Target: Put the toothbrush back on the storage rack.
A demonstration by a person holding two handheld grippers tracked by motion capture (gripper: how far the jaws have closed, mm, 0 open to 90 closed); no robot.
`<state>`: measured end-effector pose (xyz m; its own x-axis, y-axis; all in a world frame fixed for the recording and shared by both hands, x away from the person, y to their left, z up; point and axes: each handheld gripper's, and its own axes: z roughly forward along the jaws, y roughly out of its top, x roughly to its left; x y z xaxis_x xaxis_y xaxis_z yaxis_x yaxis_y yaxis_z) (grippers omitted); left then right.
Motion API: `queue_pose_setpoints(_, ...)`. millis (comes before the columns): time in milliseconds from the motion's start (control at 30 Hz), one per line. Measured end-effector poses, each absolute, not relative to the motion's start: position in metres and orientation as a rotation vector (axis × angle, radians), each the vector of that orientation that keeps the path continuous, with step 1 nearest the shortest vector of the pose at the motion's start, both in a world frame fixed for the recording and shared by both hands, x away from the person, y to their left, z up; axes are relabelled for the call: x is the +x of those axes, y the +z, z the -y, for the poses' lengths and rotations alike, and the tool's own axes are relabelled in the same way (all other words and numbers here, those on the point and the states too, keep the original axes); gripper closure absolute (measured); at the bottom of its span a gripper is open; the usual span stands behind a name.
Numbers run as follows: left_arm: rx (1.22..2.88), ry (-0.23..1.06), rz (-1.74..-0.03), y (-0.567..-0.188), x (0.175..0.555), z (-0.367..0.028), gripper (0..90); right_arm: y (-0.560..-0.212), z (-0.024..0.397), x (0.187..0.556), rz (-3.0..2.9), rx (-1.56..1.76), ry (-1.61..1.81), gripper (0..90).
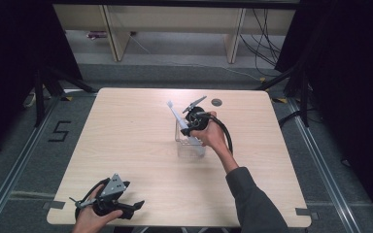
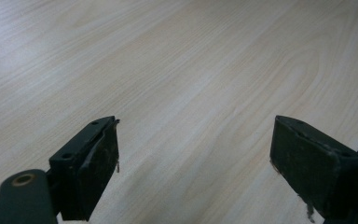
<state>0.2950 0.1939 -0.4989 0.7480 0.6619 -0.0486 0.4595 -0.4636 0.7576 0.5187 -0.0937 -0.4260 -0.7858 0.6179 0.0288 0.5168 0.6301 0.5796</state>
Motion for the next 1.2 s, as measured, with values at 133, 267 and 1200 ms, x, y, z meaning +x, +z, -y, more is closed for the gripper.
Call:
queue_pose_setpoints(133,2.141,0.322,-0.839,-0.499,0.295,-0.194,14.8,-0.426,0.093,0.517,-2.68,0.977,0.861,65.9)
queue_pose_setpoints(267,2.156,0.315,-0.84,-0.499,0.295,-0.194,14.7,-0.426,0.096,0.519,-2.667,0.92,0.907,61.6)
queue_pose_setpoints(1200,2.155,0.329,-0.85,-0.499,0.295,-0.194,14.8,-0.396,0.112,0.494,-2.572,0.932,1.008,42.4)
